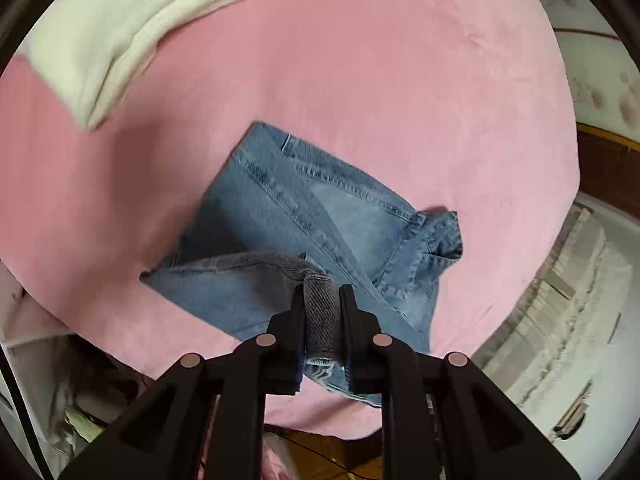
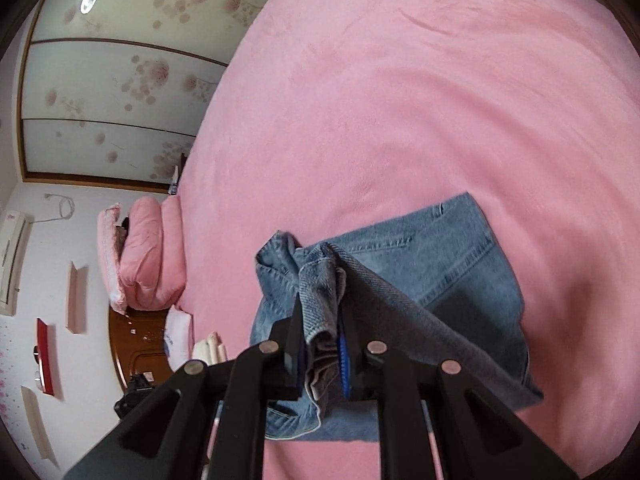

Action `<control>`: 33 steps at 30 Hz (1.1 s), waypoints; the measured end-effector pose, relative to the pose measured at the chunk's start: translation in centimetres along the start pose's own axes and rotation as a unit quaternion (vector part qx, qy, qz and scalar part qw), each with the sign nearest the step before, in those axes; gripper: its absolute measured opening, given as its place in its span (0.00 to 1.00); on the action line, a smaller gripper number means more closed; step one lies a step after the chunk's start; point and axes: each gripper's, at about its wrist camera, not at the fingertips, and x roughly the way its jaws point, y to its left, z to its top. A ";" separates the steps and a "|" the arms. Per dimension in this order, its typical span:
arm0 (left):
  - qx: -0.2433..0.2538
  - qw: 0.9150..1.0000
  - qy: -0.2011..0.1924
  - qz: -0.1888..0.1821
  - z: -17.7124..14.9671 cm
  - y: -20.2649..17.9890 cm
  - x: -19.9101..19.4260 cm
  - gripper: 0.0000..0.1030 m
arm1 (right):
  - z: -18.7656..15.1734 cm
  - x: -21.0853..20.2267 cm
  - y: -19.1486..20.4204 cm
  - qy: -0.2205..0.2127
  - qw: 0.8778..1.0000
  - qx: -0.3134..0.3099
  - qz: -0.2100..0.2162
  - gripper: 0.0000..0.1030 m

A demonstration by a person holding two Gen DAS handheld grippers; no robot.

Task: Fold large clothes
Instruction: 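Lift the hem over toward the collar with both grippers and release, then press the folded jacket flat with both closed grippers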

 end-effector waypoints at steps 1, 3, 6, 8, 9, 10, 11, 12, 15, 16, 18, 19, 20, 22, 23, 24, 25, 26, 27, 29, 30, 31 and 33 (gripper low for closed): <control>0.004 1.000 -0.002 0.002 0.2 -0.2 0.4 0.22 | 0.3 0.3 0.0 -0.002 1.000 -0.001 -0.011 0.18; 0.001 1.000 -0.026 0.009 0.6 -0.6 0.5 0.40 | 0.6 0.8 0.1 -0.020 0.999 0.000 -0.035 0.22; -0.001 0.995 -0.096 0.000 0.2 -1.5 -0.7 0.84 | 1.0 0.3 0.9 -0.058 0.997 -0.026 -0.036 0.35; 0.012 0.994 -0.108 -0.001 -0.3 -2.2 -1.0 0.84 | 0.9 -0.2 1.4 -0.073 0.995 -0.042 -0.044 0.44; 0.026 0.994 -0.104 0.009 -0.8 -2.7 -0.8 0.84 | 0.7 -0.3 1.7 -0.069 0.995 -0.051 -0.044 0.45; 0.035 0.994 -0.101 0.018 -1.3 -3.0 -0.6 0.84 | 0.4 -0.3 1.8 -0.060 0.996 -0.059 -0.042 0.45; 0.046 0.993 -0.101 0.029 -1.7 -3.3 -0.4 0.84 | 0.1 -0.3 1.9 -0.051 0.996 -0.065 -0.044 0.45; 0.065 0.991 -0.105 0.046 -2.6 -3.6 -0.1 0.84 | -0.3 -0.2 1.9 -0.042 0.995 -0.073 -0.046 0.45; 0.122 0.981 -0.125 0.079 -5.4 -4.4 0.4 0.84 | -1.8 -0.2 2.0 -0.028 0.993 -0.096 -0.060 0.45; 0.142 0.976 -0.134 0.092 -6.4 -4.7 0.5 0.84 | -2.4 -0.2 2.2 -0.024 0.992 -0.101 -0.067 0.45; 0.195 0.953 -0.183 0.144 -9.3 -5.3 0.7 0.84 | -3.9 -0.3 2.3 -0.017 0.990 -0.113 -0.078 0.45; 0.216 0.942 -0.201 0.157 -10.5 -5.4 0.8 0.84 | -4.7 -0.3 2.3 -0.014 0.990 -0.118 -0.079 0.45; 0.244 0.930 -0.220 0.166 -12.2 -5.5 1.1 0.84 | -5.8 -0.4 2.5 -0.013 0.989 -0.126 -0.079 0.45; 0.280 0.913 -0.245 0.164 -14.7 -5.5 2.0 0.84 | -7.9 -0.2 2.8 -0.016 0.987 -0.143 -0.076 0.45; 0.300 0.904 -0.259 0.159 -16.2 -5.3 2.9 0.84 | -9.1 0.2 3.1 -0.018 0.985 -0.154 -0.075 0.45; 0.317 0.897 -0.265 0.155 -17.2 -4.9 3.9 0.84 | -10.1 0.5 3.2 -0.022 0.983 -0.163 -0.075 0.45; 0.328 0.893 -0.266 0.156 -18.0 -4.7 4.9 0.82 | -11.4 1.0 3.3 -0.024 0.982 -0.174 -0.076 0.45; 0.339 0.888 -0.268 0.157 -18.8 -4.3 6.1 0.81 | -13.2 2.1 3.4 -0.022 0.978 -0.193 -0.078 0.44; 0.354 0.881 -0.268 0.161 -19.8 -3.7 7.9 0.75 | -14.6 3.0 3.5 -0.021 0.974 -0.209 -0.080 0.39; 0.370 0.878 -0.257 0.160 -21.1 -3.0 10.9 0.53 | -17.4 5.2 3.5 -0.018 0.966 -0.241 -0.087 0.21; 0.378 0.882 -0.231 0.160 -21.5 -2.2 13.2 0.35 | -18.4 6.2 3.4 -0.016 0.964 -0.248 -0.090 0.13; 0.383 0.885 -0.212 0.159 -21.8 -1.8 14.5 0.19 | -19.5 7.6 3.0 -0.005 0.965 -0.248 -0.090 0.09; 0.388 0.895 -0.165 0.148 -22.2 -0.3 17.5 0.10 | -21.3 10.2 1.9 0.029 0.967 -0.243 -0.070 0.01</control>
